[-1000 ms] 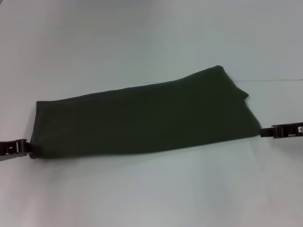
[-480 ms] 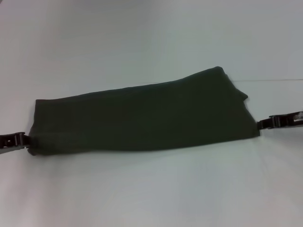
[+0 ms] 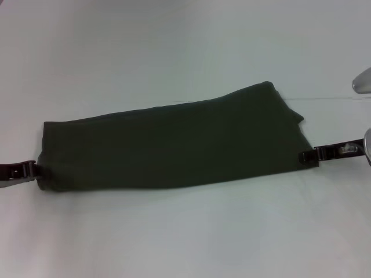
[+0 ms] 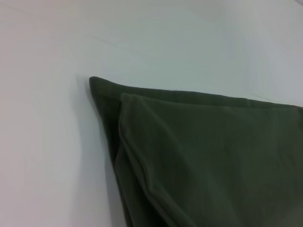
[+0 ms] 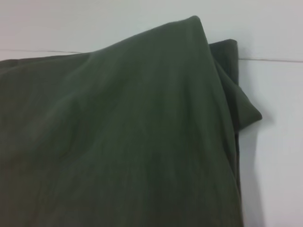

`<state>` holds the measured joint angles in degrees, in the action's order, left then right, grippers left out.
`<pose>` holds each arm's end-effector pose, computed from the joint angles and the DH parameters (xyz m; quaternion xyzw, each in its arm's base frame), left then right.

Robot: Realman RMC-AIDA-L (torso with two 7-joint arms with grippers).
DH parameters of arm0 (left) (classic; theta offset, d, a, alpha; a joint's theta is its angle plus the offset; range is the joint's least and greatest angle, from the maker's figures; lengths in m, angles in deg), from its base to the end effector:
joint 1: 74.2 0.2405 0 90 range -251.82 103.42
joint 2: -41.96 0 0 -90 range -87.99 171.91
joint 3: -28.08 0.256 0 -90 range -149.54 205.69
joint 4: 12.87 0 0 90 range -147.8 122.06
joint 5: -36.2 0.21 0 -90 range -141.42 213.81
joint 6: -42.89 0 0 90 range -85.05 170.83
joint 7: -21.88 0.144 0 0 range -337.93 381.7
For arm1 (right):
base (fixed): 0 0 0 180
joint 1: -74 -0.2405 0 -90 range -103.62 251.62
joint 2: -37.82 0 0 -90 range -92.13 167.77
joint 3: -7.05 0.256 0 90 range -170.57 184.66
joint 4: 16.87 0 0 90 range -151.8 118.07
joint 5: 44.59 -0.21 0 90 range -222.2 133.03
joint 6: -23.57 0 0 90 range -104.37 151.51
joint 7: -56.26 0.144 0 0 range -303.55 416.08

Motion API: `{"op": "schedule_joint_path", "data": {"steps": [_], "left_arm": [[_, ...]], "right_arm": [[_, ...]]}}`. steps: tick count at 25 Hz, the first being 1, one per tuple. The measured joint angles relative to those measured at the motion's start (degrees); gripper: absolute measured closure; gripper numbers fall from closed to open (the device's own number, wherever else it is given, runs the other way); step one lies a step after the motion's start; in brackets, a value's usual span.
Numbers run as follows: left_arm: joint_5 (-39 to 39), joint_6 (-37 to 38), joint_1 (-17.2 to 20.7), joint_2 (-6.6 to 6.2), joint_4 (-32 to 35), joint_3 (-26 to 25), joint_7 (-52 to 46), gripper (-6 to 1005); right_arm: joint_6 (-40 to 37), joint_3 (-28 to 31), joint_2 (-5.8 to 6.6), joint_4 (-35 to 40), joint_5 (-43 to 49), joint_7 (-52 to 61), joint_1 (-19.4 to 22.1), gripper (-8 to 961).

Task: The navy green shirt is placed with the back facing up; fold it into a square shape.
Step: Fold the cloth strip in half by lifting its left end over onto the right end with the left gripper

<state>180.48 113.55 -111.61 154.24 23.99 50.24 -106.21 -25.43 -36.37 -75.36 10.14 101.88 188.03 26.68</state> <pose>-0.3380 0.3825 0.0693 -0.7404 -0.6024 -0.1259 0.2705 0.2932 0.4407 0.0173 -0.8004 0.5000 0.0036 0.3307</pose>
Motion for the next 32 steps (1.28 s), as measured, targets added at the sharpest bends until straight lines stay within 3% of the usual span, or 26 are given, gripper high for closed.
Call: {"op": "schedule_joint_path", "data": {"steps": [14, 25, 32], "left_arm": [[-0.16, 0.32, -0.11, 0.12, 0.03, -0.13, 0.26, 988], [-0.85, 0.23, -0.12, 0.19, 0.06, 0.13, 0.43, 974], [-0.85, 0.23, -0.29, 0.23, 0.06, 0.16, 0.47, 965]], "right_arm": [[3.29, -0.18, -1.03, -1.13, 0.03, -1.02, -0.05, 416], [3.57, 0.00, -0.91, -2.69, -1.45, -1.84, 0.04, 479], [3.78, -0.10, -0.89, -2.71, -1.53, -2.70, 0.20, 748]]}}
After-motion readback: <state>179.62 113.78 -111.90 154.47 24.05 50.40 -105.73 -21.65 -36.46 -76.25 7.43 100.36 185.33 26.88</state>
